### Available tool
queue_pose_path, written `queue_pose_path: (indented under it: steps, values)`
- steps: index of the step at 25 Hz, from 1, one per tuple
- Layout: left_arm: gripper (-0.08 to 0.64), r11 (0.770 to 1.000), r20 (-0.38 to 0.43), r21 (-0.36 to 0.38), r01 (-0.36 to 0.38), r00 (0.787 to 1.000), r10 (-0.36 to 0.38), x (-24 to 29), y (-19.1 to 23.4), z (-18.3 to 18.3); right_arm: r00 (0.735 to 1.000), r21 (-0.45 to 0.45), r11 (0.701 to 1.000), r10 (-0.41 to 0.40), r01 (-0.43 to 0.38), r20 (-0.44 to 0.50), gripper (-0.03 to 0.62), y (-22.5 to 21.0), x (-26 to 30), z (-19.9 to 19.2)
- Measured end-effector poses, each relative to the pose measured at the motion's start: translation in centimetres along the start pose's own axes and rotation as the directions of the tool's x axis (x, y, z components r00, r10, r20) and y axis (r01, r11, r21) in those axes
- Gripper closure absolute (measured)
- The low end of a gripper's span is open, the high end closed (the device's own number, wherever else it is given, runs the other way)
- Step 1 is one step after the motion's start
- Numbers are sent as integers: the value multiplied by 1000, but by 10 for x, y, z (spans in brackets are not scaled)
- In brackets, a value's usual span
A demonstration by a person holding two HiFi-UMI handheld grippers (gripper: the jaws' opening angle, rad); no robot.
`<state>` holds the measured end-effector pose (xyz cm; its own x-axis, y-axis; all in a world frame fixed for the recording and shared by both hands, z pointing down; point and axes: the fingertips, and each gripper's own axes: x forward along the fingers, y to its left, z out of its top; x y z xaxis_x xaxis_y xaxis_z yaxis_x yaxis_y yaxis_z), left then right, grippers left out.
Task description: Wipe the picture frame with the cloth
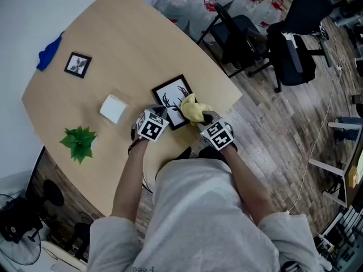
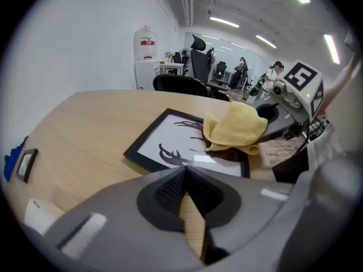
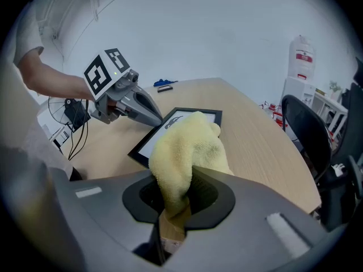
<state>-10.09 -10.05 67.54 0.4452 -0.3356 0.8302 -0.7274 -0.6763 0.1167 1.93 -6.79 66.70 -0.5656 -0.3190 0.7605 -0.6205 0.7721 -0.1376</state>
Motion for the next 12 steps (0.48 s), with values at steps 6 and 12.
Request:
queue_pose_path:
  steps: [6,12]
  values:
    - [508,1000,-1,2,-2,1000,2,1,-1,0,999,-35,999,39,-39,9,545,21,9,3]
    - [508,1000,-1,2,-1,1000,1,0,0,0,998,-57,997,57,-56,3,545,33,13,9]
